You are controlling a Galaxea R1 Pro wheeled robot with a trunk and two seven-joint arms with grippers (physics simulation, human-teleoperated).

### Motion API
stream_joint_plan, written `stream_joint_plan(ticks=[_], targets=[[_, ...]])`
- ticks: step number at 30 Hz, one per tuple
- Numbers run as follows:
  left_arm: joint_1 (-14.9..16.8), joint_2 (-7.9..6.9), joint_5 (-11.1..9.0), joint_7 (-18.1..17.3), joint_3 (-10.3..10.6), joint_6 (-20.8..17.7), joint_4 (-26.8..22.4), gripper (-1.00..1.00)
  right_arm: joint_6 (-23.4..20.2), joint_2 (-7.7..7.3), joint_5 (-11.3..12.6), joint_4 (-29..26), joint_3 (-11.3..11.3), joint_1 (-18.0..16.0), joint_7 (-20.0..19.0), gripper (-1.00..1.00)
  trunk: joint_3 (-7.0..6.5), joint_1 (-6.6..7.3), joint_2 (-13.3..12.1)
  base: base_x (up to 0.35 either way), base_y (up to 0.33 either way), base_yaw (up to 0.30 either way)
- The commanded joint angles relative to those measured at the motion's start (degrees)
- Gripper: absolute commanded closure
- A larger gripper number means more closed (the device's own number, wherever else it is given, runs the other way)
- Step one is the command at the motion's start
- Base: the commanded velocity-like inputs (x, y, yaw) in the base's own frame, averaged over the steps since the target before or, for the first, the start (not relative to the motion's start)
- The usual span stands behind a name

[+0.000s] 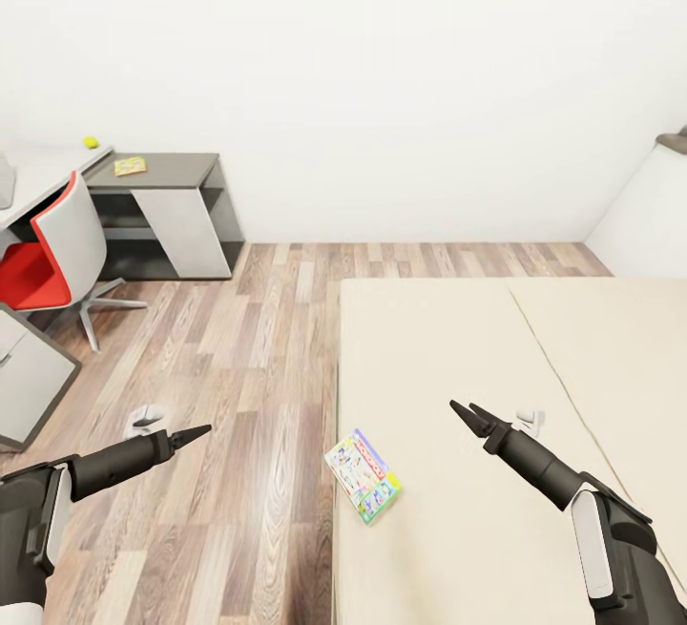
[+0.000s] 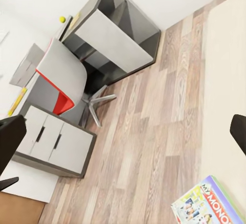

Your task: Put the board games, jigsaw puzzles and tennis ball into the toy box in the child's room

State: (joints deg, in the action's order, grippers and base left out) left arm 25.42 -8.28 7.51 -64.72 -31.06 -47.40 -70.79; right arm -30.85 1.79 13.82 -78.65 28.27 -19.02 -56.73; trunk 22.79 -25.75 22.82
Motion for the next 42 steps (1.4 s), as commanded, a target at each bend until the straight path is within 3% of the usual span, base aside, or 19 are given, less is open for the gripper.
stream_joint_plan(ticks=[1, 42], targets=[[0.07, 0.02, 0.58, -0.59, -0.13, -0.39, -0.05, -1.00, -0.44, 0.05, 0.21, -0.01, 0.12, -0.05, -0.14, -1.00, 0.00, -0.03, 0.10, 0.000, 0.000, 0.000], [0.07, 0.02, 0.55, -0.59, -0.14, -0.39, -0.05, -1.00, -0.43, 0.03, 0.19, -0.07, 0.10, -0.05, -0.18, -1.00, -3.80, -0.03, 0.10, 0.000, 0.000, 0.000]])
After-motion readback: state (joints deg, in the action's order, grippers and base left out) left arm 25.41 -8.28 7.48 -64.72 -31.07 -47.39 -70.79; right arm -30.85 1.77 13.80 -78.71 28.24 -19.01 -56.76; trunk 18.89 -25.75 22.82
